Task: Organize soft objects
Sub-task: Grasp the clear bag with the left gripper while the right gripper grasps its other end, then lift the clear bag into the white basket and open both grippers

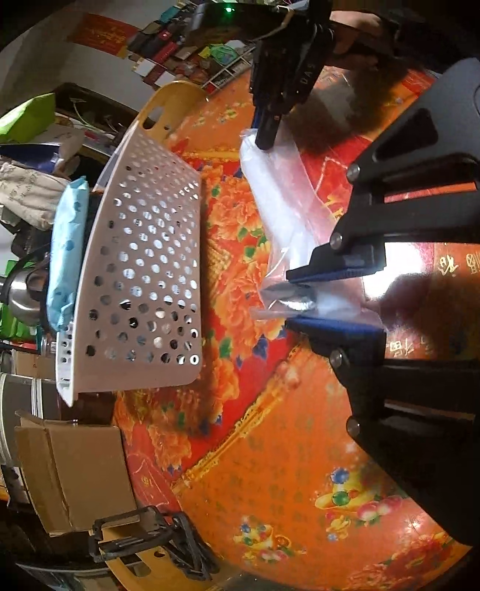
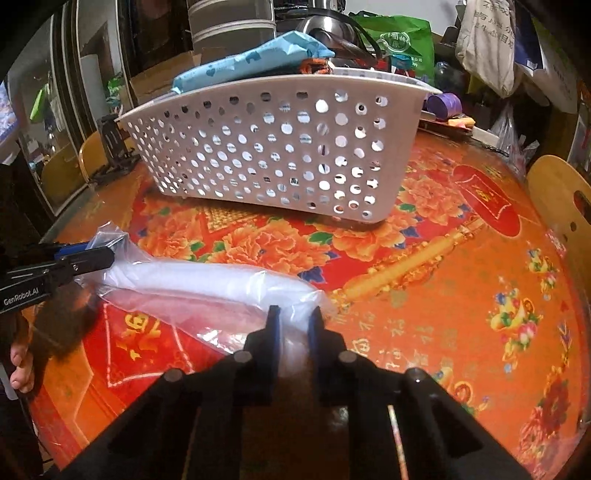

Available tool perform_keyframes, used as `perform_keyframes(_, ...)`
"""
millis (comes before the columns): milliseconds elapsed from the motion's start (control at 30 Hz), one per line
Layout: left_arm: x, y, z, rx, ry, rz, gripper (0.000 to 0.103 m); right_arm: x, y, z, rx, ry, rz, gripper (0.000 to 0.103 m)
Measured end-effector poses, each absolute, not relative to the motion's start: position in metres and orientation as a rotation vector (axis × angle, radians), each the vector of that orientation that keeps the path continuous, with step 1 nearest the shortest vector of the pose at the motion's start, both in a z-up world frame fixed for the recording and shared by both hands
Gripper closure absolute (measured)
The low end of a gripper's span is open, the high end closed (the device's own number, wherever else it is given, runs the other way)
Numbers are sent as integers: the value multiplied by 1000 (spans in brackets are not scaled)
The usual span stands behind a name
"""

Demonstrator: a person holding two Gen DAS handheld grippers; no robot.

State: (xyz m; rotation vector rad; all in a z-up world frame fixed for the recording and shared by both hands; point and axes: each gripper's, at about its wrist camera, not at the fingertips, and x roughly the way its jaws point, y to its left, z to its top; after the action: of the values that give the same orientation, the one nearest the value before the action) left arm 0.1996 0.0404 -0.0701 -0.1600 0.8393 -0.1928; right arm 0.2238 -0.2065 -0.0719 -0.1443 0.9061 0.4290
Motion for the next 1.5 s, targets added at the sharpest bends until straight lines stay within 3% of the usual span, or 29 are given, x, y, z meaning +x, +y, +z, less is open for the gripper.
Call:
perform_keyframes(1200, 163, 44, -33, -166, 647, -243, 90, 193, -219, -44, -45, 724, 463, 91)
perform_keyframes(1500, 164, 44, 29, -191, 580, -280, 90, 194, -232, -12, 17, 692, 480, 91)
